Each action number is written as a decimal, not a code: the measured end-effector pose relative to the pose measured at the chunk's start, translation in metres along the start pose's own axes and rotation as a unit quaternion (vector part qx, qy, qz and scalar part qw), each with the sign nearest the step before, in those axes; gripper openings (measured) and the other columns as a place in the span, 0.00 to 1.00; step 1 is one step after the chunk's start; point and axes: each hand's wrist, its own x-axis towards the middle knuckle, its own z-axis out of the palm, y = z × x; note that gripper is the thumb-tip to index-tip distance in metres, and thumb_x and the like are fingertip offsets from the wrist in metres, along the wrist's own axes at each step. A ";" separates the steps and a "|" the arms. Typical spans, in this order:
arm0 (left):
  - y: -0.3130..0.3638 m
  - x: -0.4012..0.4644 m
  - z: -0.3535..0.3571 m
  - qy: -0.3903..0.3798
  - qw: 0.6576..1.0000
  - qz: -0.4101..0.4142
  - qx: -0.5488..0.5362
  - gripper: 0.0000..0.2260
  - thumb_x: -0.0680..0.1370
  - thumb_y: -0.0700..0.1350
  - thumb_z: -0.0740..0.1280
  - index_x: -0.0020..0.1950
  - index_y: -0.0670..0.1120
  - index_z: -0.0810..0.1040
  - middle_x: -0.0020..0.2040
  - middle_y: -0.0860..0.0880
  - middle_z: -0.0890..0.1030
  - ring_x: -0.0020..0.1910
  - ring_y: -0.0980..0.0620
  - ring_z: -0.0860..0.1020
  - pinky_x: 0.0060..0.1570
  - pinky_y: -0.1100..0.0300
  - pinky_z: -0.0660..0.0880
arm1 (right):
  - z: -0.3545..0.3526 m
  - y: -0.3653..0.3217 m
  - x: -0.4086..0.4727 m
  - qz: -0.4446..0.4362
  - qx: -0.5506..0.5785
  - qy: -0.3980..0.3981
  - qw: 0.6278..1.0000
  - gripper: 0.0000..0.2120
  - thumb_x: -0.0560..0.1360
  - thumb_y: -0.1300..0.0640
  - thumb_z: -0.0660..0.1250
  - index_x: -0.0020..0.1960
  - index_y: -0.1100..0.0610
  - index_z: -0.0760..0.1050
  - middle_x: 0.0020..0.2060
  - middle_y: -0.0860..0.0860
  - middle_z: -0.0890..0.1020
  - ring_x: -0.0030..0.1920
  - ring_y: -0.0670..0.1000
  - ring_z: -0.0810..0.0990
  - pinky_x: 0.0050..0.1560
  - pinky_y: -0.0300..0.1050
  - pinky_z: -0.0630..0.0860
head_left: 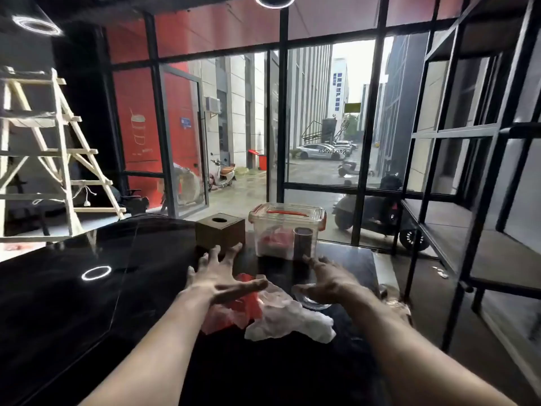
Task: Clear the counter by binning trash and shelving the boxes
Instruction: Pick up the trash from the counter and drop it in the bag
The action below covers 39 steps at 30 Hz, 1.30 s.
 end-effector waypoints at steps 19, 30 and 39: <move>-0.028 -0.006 0.030 0.068 0.997 -0.030 -0.032 0.33 0.64 0.59 0.73 0.67 0.56 0.69 0.58 0.50 0.77 0.56 0.45 0.79 0.52 0.51 0.76 | 0.028 0.018 0.009 -0.005 -0.039 -0.026 0.999 0.19 0.70 0.37 0.70 0.55 0.46 0.78 0.61 0.54 0.75 0.66 0.57 0.68 0.67 0.55 0.69; -0.039 -0.006 0.033 0.082 0.996 -0.023 -0.040 0.36 0.63 0.65 0.73 0.68 0.55 0.69 0.60 0.51 0.77 0.58 0.46 0.80 0.53 0.50 0.77 | 0.024 0.012 0.013 0.028 -0.019 -0.018 0.999 0.19 0.59 0.38 0.71 0.43 0.49 0.73 0.53 0.55 0.77 0.59 0.58 0.71 0.61 0.55 0.71; -0.046 -0.008 0.034 0.125 0.991 -0.015 -0.050 0.34 0.62 0.65 0.74 0.65 0.55 0.71 0.58 0.52 0.78 0.55 0.46 0.81 0.50 0.50 0.79 | 0.017 0.004 0.007 0.022 0.069 0.075 0.995 0.34 0.64 0.57 0.77 0.65 0.56 0.64 0.58 0.56 0.69 0.59 0.61 0.75 0.57 0.49 0.72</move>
